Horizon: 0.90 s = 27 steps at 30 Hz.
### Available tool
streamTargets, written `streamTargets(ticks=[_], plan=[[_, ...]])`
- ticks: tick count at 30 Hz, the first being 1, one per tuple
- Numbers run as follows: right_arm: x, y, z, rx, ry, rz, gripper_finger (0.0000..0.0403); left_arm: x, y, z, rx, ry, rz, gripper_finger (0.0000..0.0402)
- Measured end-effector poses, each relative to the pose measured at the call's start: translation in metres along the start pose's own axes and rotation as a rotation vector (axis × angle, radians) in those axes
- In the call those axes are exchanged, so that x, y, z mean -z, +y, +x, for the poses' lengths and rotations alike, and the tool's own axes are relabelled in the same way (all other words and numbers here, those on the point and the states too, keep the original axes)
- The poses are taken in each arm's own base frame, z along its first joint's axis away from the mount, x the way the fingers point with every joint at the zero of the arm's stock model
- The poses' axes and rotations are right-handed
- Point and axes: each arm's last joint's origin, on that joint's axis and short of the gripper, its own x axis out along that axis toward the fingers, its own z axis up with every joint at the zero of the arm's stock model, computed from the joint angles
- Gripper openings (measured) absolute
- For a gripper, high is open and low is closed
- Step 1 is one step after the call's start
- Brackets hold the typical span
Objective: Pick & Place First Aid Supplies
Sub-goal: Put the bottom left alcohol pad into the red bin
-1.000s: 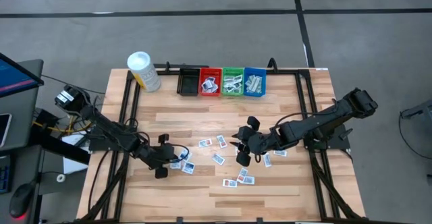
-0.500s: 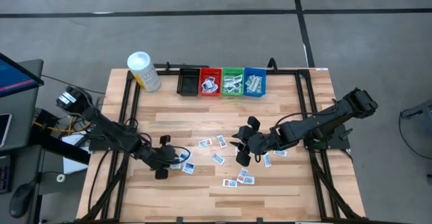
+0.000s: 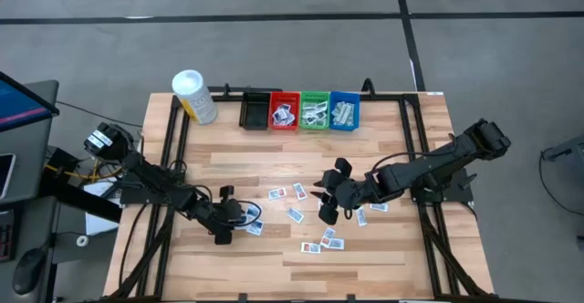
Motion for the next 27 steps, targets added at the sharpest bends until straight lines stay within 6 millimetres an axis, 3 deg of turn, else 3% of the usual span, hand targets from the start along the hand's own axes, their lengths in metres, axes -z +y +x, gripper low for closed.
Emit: streamTargets(ticks=[10, 27], plan=[[0.0, 0.0, 0.0, 0.0, 0.0, 0.0, 0.0118, 0.0, -0.001, 0.0, 0.017, 0.003, 0.003, 0.0013], [0.0, 0.0, 0.0, 0.0, 0.0, 0.0, 0.0118, -0.015, 0.004, -0.021, 0.005, -0.16, -0.06, 0.0008]])
